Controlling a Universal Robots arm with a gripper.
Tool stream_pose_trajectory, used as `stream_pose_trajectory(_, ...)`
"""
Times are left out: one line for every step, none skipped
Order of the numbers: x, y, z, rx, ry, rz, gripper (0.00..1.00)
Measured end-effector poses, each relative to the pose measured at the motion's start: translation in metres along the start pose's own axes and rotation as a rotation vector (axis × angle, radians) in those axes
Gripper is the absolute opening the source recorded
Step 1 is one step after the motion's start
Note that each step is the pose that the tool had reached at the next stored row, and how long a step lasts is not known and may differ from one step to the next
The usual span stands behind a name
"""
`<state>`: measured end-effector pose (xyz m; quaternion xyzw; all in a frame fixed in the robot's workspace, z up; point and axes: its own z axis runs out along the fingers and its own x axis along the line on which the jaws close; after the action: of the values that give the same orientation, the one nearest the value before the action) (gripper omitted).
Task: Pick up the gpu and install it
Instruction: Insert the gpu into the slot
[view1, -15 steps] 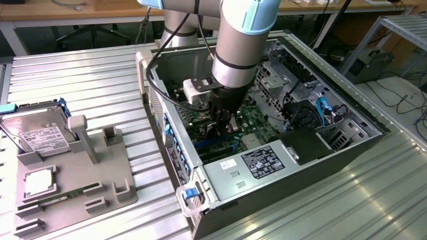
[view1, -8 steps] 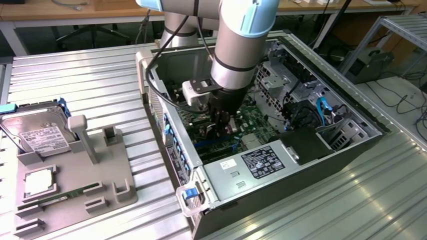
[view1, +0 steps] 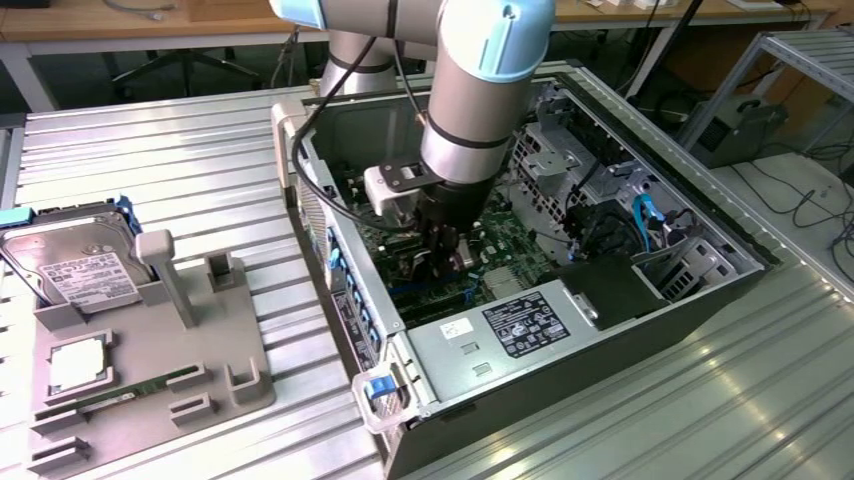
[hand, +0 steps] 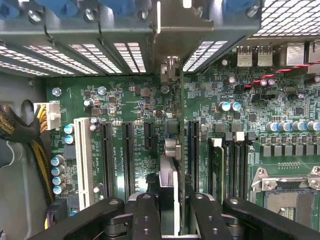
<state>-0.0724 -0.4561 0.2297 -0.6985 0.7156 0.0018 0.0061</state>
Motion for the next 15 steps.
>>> stream_pose_trajectory(-0.0001,-0.0001,0.0006,0.0003,-0.0011,0.000,0.28)
stream_pose_trajectory(-0.0001,-0.0001,0.0006,0.0003,-0.0012,0.000,0.28)
stream_pose_trajectory(-0.0001,-0.0001,0.0006,0.0003,-0.0013,0.000,0.28)
stream_pose_trajectory(-0.0001,-0.0001,0.0006,0.0003,-0.0012,0.000,0.28)
stream_pose_trajectory(-0.0001,-0.0001,0.0006,0.0002,-0.0012,0.000,0.28)
stream_pose_trajectory(-0.0001,0.0000,0.0010,0.0003,-0.0012,0.000,0.28)
stream_pose_trajectory(-0.0001,0.0003,0.0028,0.0003,-0.0011,0.000,0.28)
stream_pose_trajectory(0.0000,0.0015,0.0048,0.0000,0.0001,0.000,0.28)
stream_pose_trajectory(-0.0001,0.0017,0.0076,0.0002,-0.0007,0.000,0.28)
stream_pose_trajectory(-0.0002,0.0017,0.0083,0.0004,-0.0013,0.000,0.28)
stream_pose_trajectory(-0.0002,0.0018,0.0083,0.0005,-0.0013,0.000,0.28)
stream_pose_trajectory(-0.0002,0.0018,0.0083,0.0004,-0.0012,0.000,0.28)
stream_pose_trajectory(-0.0001,0.0018,0.0083,0.0004,-0.0011,0.000,0.28)
stream_pose_trajectory(-0.0002,0.0018,0.0083,0.0004,-0.0012,0.000,0.28)
stream_pose_trajectory(-0.0002,0.0018,0.0083,0.0004,-0.0012,0.000,0.28)
